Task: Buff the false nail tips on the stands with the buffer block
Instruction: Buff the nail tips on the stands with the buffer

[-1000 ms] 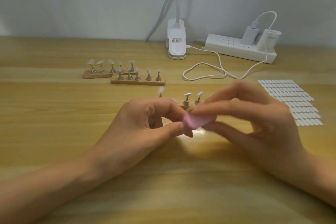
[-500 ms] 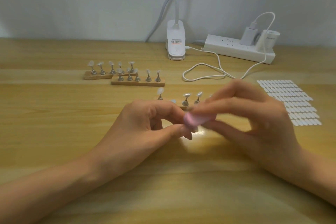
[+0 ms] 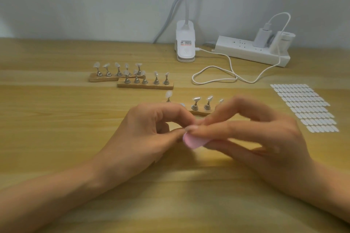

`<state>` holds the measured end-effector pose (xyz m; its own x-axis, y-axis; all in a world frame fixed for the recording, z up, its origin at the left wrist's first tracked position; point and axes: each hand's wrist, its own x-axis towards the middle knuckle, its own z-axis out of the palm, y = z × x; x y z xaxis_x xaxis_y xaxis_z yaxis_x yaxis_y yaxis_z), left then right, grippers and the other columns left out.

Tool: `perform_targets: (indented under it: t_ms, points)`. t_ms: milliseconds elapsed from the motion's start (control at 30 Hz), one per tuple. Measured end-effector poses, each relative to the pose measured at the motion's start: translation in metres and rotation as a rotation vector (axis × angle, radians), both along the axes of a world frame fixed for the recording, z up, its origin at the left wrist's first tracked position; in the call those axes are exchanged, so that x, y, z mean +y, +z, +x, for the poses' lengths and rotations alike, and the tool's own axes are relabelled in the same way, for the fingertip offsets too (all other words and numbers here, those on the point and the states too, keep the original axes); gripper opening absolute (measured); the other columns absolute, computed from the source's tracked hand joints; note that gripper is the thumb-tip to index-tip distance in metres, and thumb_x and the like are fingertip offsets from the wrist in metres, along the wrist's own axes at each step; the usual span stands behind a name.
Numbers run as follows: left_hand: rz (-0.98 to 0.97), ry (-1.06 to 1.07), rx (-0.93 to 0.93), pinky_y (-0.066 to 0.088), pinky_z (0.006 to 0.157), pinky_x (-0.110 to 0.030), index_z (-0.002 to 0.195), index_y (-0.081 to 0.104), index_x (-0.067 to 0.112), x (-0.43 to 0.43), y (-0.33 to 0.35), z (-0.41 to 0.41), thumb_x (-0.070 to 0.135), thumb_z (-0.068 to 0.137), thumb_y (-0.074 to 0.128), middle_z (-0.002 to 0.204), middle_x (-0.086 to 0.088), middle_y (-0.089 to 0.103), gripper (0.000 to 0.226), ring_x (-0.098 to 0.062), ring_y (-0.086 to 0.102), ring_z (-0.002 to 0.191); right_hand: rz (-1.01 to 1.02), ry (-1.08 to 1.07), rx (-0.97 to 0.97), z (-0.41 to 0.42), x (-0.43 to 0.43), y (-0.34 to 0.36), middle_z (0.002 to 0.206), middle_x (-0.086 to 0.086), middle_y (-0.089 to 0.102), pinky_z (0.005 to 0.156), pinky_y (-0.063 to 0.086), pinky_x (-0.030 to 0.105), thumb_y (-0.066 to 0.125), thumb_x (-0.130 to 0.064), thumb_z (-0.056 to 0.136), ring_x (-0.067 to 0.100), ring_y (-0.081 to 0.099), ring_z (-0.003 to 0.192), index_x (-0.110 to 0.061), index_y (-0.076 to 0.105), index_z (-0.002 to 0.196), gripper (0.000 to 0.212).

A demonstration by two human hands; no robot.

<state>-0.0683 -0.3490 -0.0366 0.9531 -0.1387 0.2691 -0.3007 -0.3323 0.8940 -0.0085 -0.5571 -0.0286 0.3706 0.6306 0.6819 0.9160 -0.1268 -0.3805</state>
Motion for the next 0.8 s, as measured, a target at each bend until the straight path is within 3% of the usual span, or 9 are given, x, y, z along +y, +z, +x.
perform_targets:
  t_ms: [100,200,333,400,533,600,667,733,800]
  points:
    - [-0.007,-0.014,0.001,0.029,0.039,-0.009,0.077,0.076,0.024,0.0002,-0.0002,-0.0005,0.030,0.079,0.079,0.053,0.018,0.063,0.007,0.002,0.037,0.032,0.040,-0.024,0.050,0.0012,-0.0002,0.0009,0.097,0.000,0.065,0.082,0.055,0.030,0.075,-0.017,0.088,0.011,0.069,0.093,-0.018,0.071,0.108,0.020]
    - [-0.006,-0.008,0.015,0.028,0.039,-0.010,0.078,0.075,0.028,0.0006,-0.0013,-0.0005,0.026,0.079,0.076,0.050,0.013,0.062,0.003,0.001,0.037,0.033,0.007,0.015,0.035,0.0020,-0.0005,0.0003,0.098,0.000,0.066,0.085,0.053,0.023,0.071,-0.017,0.089,0.008,0.068,0.094,-0.017,0.073,0.106,0.018]
    - [-0.027,-0.014,0.015,0.029,0.039,-0.010,0.078,0.075,0.029,0.0018,-0.0021,-0.0005,0.030,0.077,0.076,0.057,0.012,0.067,0.002,0.000,0.037,0.033,0.033,0.004,0.069,0.0023,-0.0002,0.0000,0.099,-0.001,0.065,0.084,0.055,0.029,0.074,-0.016,0.088,0.011,0.069,0.093,-0.018,0.072,0.107,0.019]
    - [-0.019,-0.013,0.010,0.028,0.039,-0.009,0.079,0.075,0.028,0.0013,-0.0025,-0.0003,0.026,0.080,0.076,0.049,0.014,0.060,0.002,0.002,0.037,0.033,0.012,0.022,0.047,0.0026,0.0000,-0.0002,0.098,-0.001,0.066,0.084,0.054,0.026,0.073,-0.016,0.088,0.009,0.069,0.094,-0.017,0.073,0.106,0.018]
    - [0.004,-0.011,-0.012,0.030,0.042,-0.011,0.081,0.076,0.029,0.0012,-0.0011,-0.0003,0.032,0.080,0.079,0.057,0.022,0.064,0.005,0.000,0.036,0.038,0.052,0.006,0.113,0.0017,0.0003,0.0002,0.098,0.000,0.065,0.083,0.055,0.031,0.075,-0.016,0.088,0.010,0.069,0.095,-0.019,0.072,0.107,0.019]
    - [0.028,-0.008,-0.023,0.030,0.045,-0.016,0.084,0.076,0.032,0.0011,-0.0018,0.0002,0.039,0.078,0.075,0.062,0.020,0.066,0.009,-0.013,0.036,0.042,0.035,0.039,0.094,0.0016,0.0012,-0.0016,0.097,0.001,0.065,0.086,0.053,0.024,0.075,-0.016,0.088,0.008,0.069,0.095,-0.016,0.073,0.107,0.019]
    - [0.017,0.004,-0.016,0.027,0.046,-0.020,0.081,0.077,0.031,0.0015,-0.0025,0.0015,0.043,0.076,0.075,0.062,0.016,0.065,0.013,-0.024,0.033,0.048,0.056,0.014,0.124,0.0034,0.0004,-0.0027,0.097,0.000,0.065,0.083,0.055,0.030,0.076,-0.015,0.088,0.010,0.069,0.095,-0.018,0.072,0.108,0.020]
    - [0.028,0.015,-0.028,0.024,0.045,-0.015,0.077,0.078,0.029,0.0014,-0.0016,0.0010,0.038,0.075,0.077,0.054,0.019,0.058,0.010,-0.011,0.027,0.047,0.079,-0.012,0.161,0.0068,-0.0017,-0.0036,0.096,0.003,0.064,0.081,0.056,0.036,0.075,-0.013,0.087,0.014,0.069,0.095,-0.017,0.072,0.108,0.022]
    - [0.034,0.003,-0.028,0.028,0.045,-0.017,0.078,0.078,0.028,0.0005,-0.0014,0.0003,0.039,0.076,0.078,0.059,0.022,0.063,0.010,-0.014,0.032,0.046,0.069,-0.008,0.158,0.0099,-0.0033,-0.0041,0.096,0.003,0.062,0.082,0.056,0.037,0.076,-0.013,0.088,0.018,0.069,0.094,-0.016,0.072,0.108,0.020]
